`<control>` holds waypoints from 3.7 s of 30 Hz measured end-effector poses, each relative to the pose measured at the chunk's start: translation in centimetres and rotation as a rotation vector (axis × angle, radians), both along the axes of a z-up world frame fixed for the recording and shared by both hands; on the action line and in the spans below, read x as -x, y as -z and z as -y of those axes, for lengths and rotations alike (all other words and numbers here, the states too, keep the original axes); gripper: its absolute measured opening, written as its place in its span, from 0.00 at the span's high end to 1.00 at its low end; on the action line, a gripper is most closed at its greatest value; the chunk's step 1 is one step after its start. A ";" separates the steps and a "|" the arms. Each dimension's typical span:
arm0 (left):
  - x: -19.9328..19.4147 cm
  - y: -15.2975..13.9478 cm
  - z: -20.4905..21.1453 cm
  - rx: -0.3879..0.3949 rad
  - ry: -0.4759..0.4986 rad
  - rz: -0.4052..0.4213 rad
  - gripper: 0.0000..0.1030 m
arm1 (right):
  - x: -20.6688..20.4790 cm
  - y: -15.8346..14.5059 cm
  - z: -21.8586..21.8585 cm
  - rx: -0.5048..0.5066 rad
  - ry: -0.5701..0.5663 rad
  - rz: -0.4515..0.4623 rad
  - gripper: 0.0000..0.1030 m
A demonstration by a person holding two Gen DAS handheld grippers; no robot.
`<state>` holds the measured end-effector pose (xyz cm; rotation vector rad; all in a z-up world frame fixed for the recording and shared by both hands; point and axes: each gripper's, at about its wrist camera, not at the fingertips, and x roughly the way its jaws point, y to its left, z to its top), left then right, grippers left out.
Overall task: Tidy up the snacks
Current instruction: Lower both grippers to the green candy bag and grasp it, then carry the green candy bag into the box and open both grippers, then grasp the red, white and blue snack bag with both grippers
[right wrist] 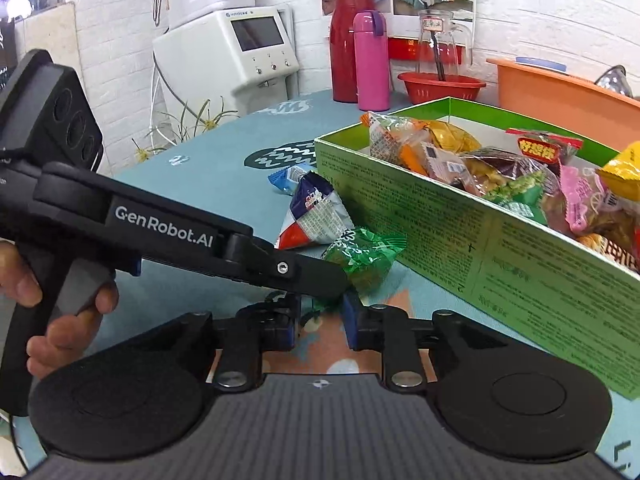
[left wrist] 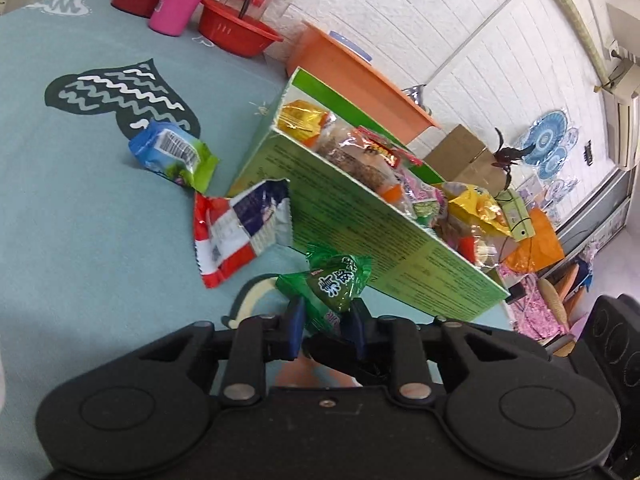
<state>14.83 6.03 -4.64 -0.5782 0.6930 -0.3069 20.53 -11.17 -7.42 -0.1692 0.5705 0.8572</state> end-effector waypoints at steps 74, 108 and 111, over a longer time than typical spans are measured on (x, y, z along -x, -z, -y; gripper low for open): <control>-2.6 -2.6 -2.2 -0.169 -0.134 0.117 0.00 | 3.7 -4.3 5.6 -0.207 0.174 0.197 0.00; 2.9 0.5 1.5 -0.004 0.098 0.030 0.27 | 3.3 0.7 1.9 -0.018 0.037 -0.020 0.00; 2.8 0.6 2.0 -0.011 0.099 0.032 0.36 | 3.4 0.7 1.8 -0.020 0.038 -0.009 0.24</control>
